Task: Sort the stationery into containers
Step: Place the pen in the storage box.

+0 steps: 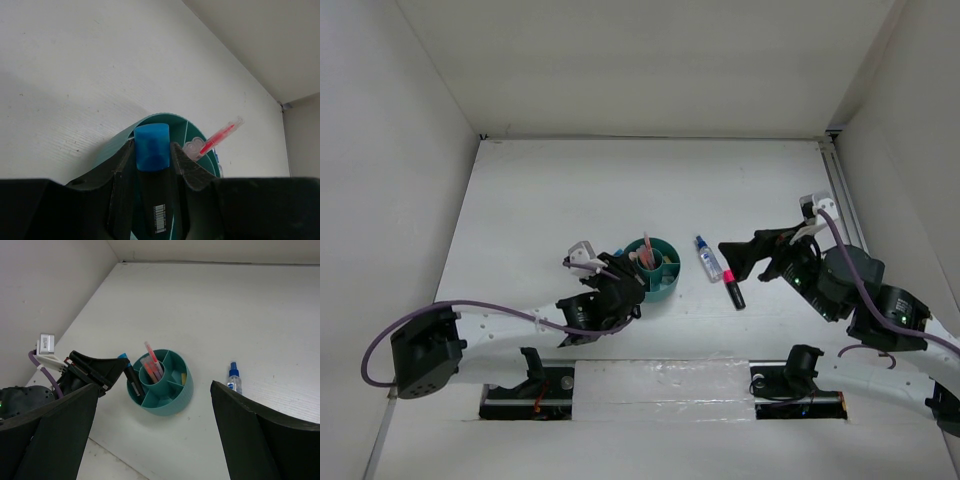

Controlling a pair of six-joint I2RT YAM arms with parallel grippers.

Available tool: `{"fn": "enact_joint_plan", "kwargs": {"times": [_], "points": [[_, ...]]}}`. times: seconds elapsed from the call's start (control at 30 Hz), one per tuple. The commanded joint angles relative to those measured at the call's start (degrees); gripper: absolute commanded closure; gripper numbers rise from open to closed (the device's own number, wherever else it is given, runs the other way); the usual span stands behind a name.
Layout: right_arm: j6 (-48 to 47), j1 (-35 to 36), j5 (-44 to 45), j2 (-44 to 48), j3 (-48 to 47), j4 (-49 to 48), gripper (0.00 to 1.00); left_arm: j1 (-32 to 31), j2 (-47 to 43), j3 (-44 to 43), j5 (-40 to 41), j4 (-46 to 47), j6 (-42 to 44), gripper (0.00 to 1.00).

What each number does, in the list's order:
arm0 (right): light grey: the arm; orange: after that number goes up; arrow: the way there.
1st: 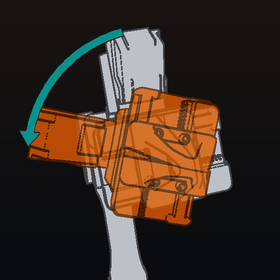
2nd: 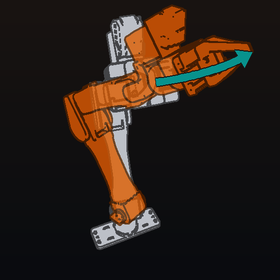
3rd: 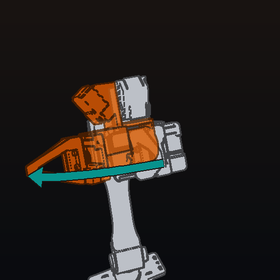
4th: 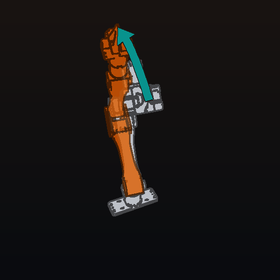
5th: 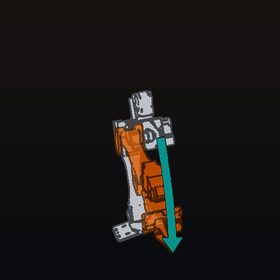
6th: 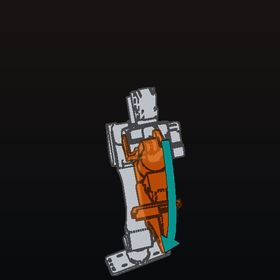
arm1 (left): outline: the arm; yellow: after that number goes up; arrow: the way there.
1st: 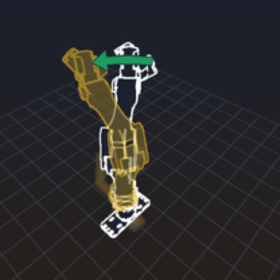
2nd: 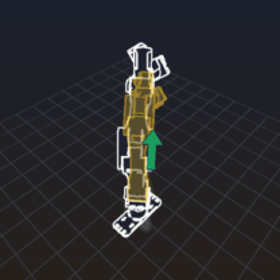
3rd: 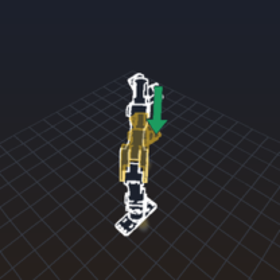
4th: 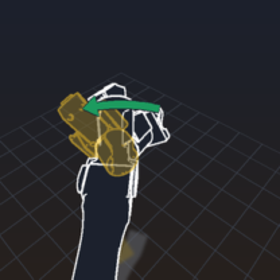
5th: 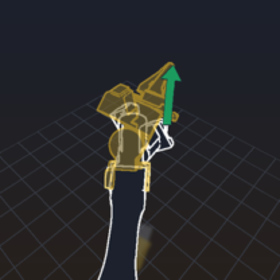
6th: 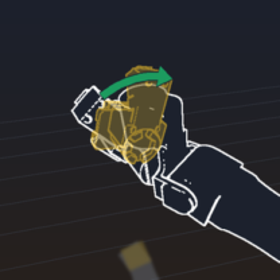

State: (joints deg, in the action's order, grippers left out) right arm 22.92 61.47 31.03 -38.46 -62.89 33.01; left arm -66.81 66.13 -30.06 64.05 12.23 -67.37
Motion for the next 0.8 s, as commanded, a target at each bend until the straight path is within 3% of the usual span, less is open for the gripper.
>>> {"fn": "enact_joint_plan", "kwargs": {"times": [0.0, 0.33, 0.47, 0.77], "points": [[0.5, -0.4, 0.7, 0.5, 0.1, -0.4, 0.0, -0.6, 1.1, -2.6, 3.0, -4.5, -5.2, 1.0], [0.5, -0.4, 0.7, 0.5, 0.1, -0.4, 0.0, -0.6, 1.1, -3.7, 2.5, -5.6, -5.8, 1.0], [0.5, -0.4, 0.7, 0.5, 0.1, -0.4, 0.0, -0.6, 1.6, -3.7, 2.5, -5.6, -5.2, 0.8], [0.5, -0.4, 0.7, 0.5, -0.5, 0.1, 0.0, -0.6, 1.6, -3.7, 2.5, -5.1, -4.7, 0.73]]}}
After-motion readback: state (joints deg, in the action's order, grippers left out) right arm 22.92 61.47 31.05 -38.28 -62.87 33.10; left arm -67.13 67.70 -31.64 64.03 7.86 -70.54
